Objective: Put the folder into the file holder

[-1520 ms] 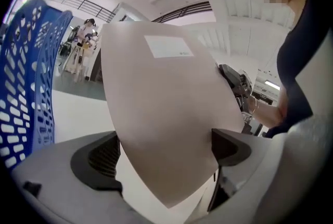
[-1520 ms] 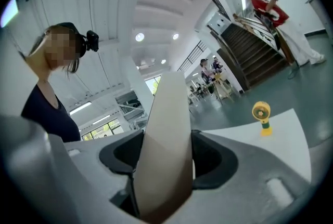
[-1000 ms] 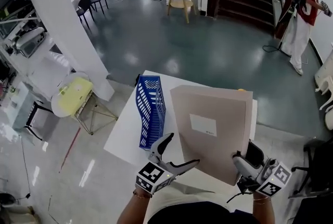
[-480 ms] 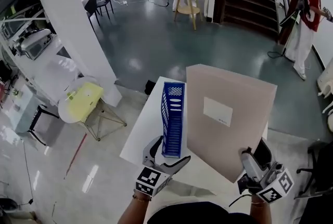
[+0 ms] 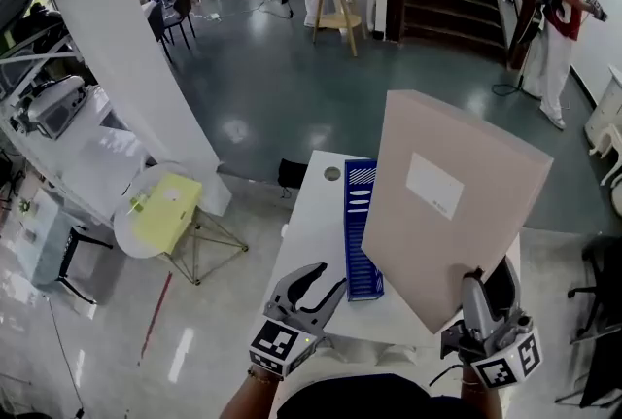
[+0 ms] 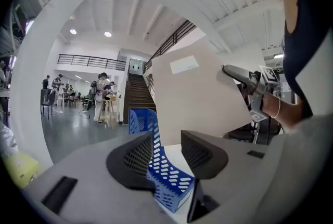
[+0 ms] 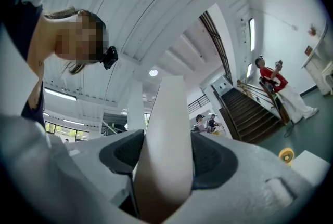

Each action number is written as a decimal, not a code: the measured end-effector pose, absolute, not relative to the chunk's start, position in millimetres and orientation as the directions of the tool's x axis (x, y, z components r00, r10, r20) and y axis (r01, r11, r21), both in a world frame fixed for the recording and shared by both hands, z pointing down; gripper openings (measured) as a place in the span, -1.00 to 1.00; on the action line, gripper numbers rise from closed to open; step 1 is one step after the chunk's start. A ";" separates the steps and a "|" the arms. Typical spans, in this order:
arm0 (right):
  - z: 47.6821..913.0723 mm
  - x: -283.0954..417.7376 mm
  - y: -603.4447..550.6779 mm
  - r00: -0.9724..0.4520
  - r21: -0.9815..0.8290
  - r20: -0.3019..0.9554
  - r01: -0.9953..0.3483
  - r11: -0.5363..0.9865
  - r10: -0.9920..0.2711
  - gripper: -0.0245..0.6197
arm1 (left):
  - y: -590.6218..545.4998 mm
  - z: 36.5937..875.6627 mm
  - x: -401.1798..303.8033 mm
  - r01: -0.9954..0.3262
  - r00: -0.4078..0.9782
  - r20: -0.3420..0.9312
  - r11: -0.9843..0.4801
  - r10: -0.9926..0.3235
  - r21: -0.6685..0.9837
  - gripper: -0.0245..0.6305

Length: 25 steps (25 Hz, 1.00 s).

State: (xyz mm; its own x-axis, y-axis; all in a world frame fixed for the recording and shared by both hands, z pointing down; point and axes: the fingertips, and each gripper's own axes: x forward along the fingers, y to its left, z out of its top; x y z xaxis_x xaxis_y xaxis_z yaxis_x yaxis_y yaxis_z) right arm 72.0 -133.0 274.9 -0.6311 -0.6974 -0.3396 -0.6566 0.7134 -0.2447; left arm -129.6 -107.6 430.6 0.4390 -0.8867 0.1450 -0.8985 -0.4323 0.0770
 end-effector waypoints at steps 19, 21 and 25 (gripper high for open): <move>285.7 -40.0 -106.7 -0.475 -0.008 -0.407 -0.852 0.524 -0.780 -0.05 | -78.4 441.2 -223.5 -0.888 0.458 0.114 -0.448 -0.882 0.107 -0.93; 291.5 -46.2 -108.3 -0.469 0.024 -0.414 -0.862 0.506 -0.780 -0.05 | -76.4 439.6 -224.9 -0.884 0.465 0.103 -0.454 -0.879 0.116 -0.93; 313.0 -54.9 -113.1 -0.474 0.066 -0.421 -0.866 0.495 -0.773 -0.05 | -76.0 438.5 -226.7 -0.883 0.467 0.106 -0.458 -0.878 0.105 -0.93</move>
State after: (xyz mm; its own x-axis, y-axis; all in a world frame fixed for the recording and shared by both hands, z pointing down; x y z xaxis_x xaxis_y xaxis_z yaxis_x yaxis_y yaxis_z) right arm -54.9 -113.1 313.0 -0.4740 -0.7734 -0.4208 -0.8664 0.4949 0.0663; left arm -226.7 -76.0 438.5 0.4675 -0.8776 0.1060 -0.8829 -0.4576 0.1054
